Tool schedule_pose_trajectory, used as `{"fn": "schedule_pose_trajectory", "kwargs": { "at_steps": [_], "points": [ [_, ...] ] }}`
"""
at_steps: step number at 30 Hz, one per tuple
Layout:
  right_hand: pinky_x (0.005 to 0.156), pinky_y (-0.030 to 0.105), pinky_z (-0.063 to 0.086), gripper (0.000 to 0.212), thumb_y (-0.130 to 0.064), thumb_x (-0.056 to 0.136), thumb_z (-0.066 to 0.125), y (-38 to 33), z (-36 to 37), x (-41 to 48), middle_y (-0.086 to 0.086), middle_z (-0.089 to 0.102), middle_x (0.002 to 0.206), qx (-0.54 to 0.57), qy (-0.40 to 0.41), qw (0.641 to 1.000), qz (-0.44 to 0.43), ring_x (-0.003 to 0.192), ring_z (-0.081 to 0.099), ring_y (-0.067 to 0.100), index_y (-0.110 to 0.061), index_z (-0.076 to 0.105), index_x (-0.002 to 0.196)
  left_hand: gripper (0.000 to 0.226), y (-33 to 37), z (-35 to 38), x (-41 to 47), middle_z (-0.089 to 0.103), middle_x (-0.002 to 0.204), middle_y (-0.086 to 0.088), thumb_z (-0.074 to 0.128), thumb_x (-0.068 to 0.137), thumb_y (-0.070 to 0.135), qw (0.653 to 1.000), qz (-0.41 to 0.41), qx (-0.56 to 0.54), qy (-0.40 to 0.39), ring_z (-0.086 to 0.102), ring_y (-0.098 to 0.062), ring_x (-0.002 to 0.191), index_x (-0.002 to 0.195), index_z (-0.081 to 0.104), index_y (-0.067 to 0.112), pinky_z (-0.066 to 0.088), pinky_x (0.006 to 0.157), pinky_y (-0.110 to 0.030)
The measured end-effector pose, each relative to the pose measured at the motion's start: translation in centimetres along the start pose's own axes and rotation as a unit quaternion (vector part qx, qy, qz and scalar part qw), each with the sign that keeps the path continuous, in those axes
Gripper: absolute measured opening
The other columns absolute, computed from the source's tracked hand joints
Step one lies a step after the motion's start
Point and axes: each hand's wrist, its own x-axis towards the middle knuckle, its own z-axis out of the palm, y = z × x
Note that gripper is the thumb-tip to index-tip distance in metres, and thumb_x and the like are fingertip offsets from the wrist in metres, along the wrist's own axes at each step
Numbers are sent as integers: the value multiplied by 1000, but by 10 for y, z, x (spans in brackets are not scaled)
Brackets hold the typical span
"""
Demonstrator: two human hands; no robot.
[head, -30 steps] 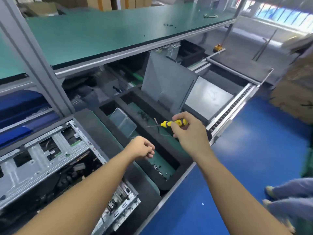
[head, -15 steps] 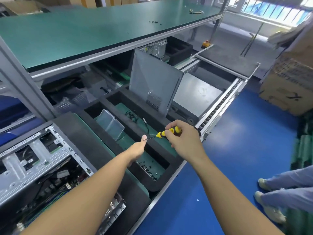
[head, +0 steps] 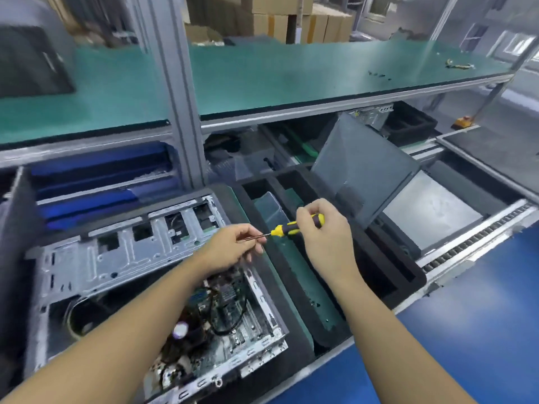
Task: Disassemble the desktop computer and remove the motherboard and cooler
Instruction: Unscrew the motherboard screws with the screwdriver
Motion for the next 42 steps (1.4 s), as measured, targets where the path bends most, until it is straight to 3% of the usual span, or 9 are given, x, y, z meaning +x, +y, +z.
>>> {"fn": "schedule_pose_trajectory", "kwargs": {
  "at_steps": [4, 10, 14, 18, 22, 26, 28, 32, 42],
  "points": [
    [48, 25, 29, 29, -35, 92, 54, -14, 43, -6, 13, 55, 63, 6, -61, 998, -35, 52, 32, 11, -19, 48, 69, 28, -35, -50, -46, 74, 78, 6, 49, 98, 3, 996, -47, 62, 35, 60, -9, 59, 88, 66, 23, 44, 56, -18],
    [46, 22, 26, 36, -30, 96, 57, -21, 94, -16, -10, 38, 52, -61, -128, 986, -92, 47, 30, 8, -24, 40, 65, 31, -77, -77, -106, 71, 91, 19, 46, 91, 10, 965, -150, 216, -17, 61, 9, 77, 92, 65, 34, 42, 66, -12],
    [45, 20, 26, 32, -30, 96, 56, -20, 117, -21, -13, 43, 51, -89, -152, 979, -101, 45, 32, 9, -20, 46, 68, 24, -84, -79, -121, 64, 115, 6, 48, 94, 14, 930, -190, 314, -19, 58, -10, 97, 105, 65, 27, 46, 83, -27],
    [45, 21, 28, 29, -32, 96, 56, -21, 134, -27, -17, 50, 53, -113, -183, 970, -117, 42, 34, 10, -26, 47, 69, 32, -72, -90, -120, 59, 113, 7, 41, 93, 9, 888, -212, 407, -5, 56, -18, 91, 101, 60, 33, 40, 69, -32],
    [44, 23, 31, 24, -37, 96, 57, -22, 153, -36, -17, 54, 55, -138, -263, 947, -121, 41, 39, 10, -31, 48, 76, 35, -78, -115, -130, 63, 112, 2, 44, 91, 1, 861, -259, 428, -92, 60, -20, 91, 108, 67, 21, 47, 69, -32],
    [49, 24, 38, 18, -41, 94, 60, -23, 172, -49, -11, 54, 56, -147, -321, 927, -129, 50, 47, 9, -33, 49, 82, 28, -94, -123, -140, 55, 83, -3, 45, 97, 19, 855, -310, 387, -151, 49, -21, 75, 99, 64, -1, 44, 73, -35],
    [54, 25, 42, 15, -40, 95, 61, -22, 181, -56, -7, 58, 66, -146, -357, 914, -127, 58, 52, 10, -32, 51, 87, 31, -97, -126, -137, 60, 93, -13, 48, 100, 27, 868, -320, 339, -170, 50, -23, 81, 97, 64, 1, 41, 78, -35],
    [53, 26, 37, 16, -40, 100, 53, -16, 197, -67, -7, 54, 74, -171, -408, 886, -140, 61, 48, 10, -25, 49, 96, 35, -117, -132, -134, 62, 131, -11, 44, 102, 19, 865, -355, 318, -156, 59, -28, 116, 126, 64, 4, 46, 98, -39],
    [54, 34, 30, 20, -41, 103, 47, 6, 242, -77, -14, 41, 74, -296, -439, 829, -179, 68, 47, 18, -22, 43, 105, 32, -135, -130, -124, 64, 124, -14, 47, 97, 6, 835, -381, 361, -167, 64, -29, 102, 125, 63, 3, 50, 77, -37]
  ]
}}
